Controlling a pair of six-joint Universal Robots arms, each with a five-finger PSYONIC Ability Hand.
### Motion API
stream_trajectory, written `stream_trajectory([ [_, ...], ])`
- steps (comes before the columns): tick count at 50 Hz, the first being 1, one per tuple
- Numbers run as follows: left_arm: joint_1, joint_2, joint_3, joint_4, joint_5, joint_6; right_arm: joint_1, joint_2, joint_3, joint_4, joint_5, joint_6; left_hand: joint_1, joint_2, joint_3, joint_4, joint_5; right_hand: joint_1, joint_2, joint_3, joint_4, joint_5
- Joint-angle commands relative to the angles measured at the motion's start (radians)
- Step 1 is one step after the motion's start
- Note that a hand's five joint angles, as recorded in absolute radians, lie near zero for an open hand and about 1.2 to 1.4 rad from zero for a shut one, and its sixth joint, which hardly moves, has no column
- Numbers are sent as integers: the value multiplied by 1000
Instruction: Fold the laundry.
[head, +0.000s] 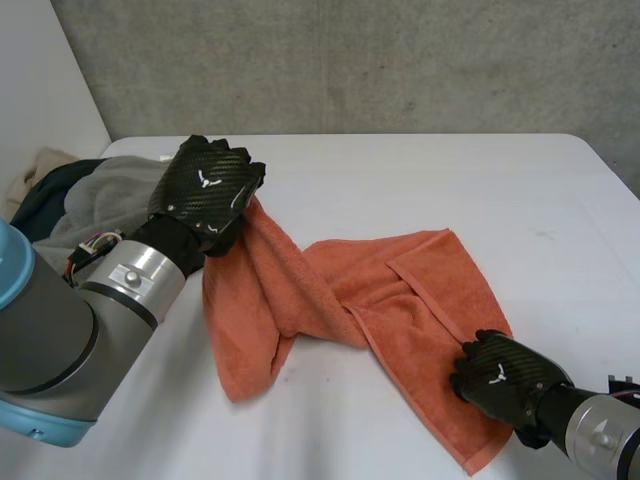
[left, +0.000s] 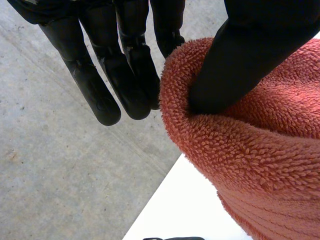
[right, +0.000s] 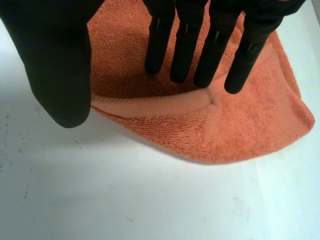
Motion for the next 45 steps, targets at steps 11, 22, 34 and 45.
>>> stream_trajectory([
  [11,0,-1,-3,0,0,-3,-66,40,-12,-68,-80,-33,242,198,202,194,240,327,329,336,336,345],
  [22,-8,28,-5,-11,-8,-3,-114,-33,-177,-179,-131,352,242,198,202,194,240,821,823,829,829,838],
  [34,1,181,-72,-61,9,-11,-272,-28,-502,-51,22,907,242,198,202,194,240,821,823,829,829,838],
  [45,49,-38,-28,-52,9,23,-191,238,-697,137,265,669,242,198,202,194,240,821,823,829,829,838],
])
